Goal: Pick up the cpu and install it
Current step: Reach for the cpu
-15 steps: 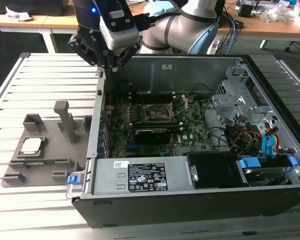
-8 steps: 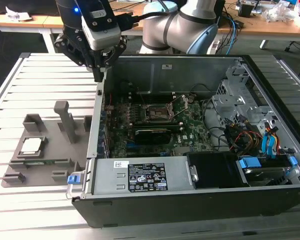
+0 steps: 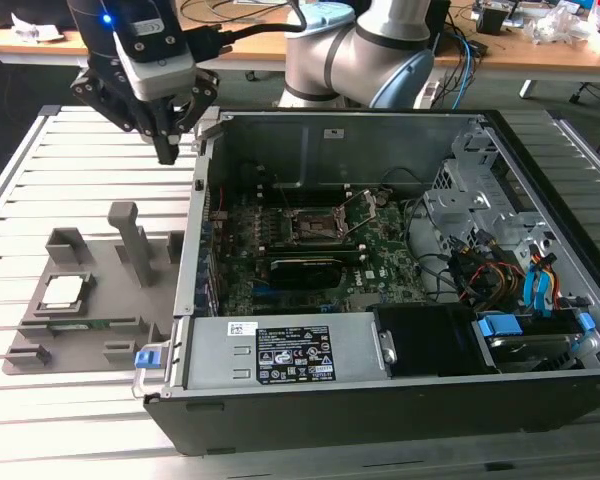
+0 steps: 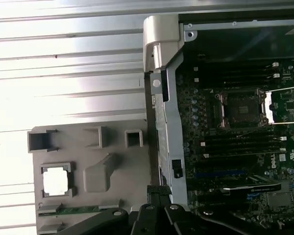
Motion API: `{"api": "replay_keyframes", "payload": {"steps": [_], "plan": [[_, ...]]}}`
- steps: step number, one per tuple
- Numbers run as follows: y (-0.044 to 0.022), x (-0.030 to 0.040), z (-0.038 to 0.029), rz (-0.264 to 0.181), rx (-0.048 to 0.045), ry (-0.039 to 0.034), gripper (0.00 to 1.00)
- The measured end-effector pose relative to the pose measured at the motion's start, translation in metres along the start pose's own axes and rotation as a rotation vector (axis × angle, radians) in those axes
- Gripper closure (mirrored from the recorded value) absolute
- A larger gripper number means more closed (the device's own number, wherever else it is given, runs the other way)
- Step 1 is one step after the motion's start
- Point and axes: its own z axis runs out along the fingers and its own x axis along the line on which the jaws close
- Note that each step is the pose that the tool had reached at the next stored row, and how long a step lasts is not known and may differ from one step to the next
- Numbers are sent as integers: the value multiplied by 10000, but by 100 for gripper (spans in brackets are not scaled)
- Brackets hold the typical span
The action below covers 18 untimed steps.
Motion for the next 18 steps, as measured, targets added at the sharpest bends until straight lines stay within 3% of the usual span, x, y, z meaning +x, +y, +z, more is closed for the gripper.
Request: {"api": "replay_keyframes", "payload": {"steps": [3,6,11,16,18], "plan": [[-6,85,-2,0,0,0,89],[-17,225,-5,1,0,-1,89],[-44,590,-11,-1,0,-3,89],[-65,875,-17,0,1,-2,89],[-76,1021,-19,-1,0,-3,89]]}}
